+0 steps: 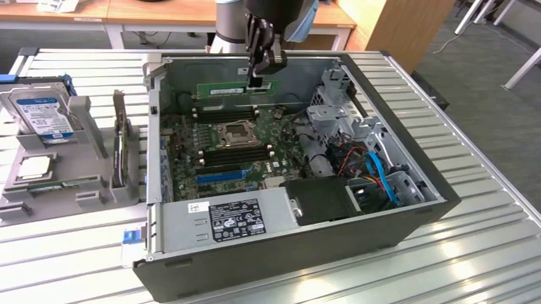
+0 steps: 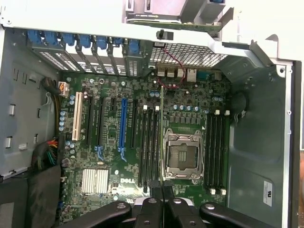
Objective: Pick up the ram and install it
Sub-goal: 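Pick up the ram and move it above insertion slot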
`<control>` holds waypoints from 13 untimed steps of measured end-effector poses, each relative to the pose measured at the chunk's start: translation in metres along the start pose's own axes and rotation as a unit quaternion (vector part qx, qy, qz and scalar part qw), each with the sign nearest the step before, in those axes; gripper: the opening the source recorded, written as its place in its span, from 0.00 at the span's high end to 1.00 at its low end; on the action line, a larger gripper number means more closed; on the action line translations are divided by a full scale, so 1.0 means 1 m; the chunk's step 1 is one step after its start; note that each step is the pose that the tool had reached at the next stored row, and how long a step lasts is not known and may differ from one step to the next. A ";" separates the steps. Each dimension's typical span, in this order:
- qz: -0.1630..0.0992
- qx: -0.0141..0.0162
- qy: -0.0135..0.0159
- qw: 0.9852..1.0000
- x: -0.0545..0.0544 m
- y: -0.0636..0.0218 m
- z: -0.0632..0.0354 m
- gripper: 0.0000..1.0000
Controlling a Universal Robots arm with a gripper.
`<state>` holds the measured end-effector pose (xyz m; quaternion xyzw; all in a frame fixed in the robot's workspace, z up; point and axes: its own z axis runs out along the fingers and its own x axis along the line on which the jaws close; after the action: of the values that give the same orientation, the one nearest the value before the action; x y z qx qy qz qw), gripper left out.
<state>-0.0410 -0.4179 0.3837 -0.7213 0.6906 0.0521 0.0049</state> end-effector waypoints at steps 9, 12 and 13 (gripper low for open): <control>0.000 0.000 0.000 1.000 0.001 -0.0005 0.0081 0.88; 0.000 0.000 0.000 1.000 0.001 -0.0008 0.0127 0.88; 0.000 0.000 0.000 1.000 0.001 -0.0009 0.0143 0.88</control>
<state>-0.0411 -0.4179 0.3694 -0.7213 0.6907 0.0521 0.0049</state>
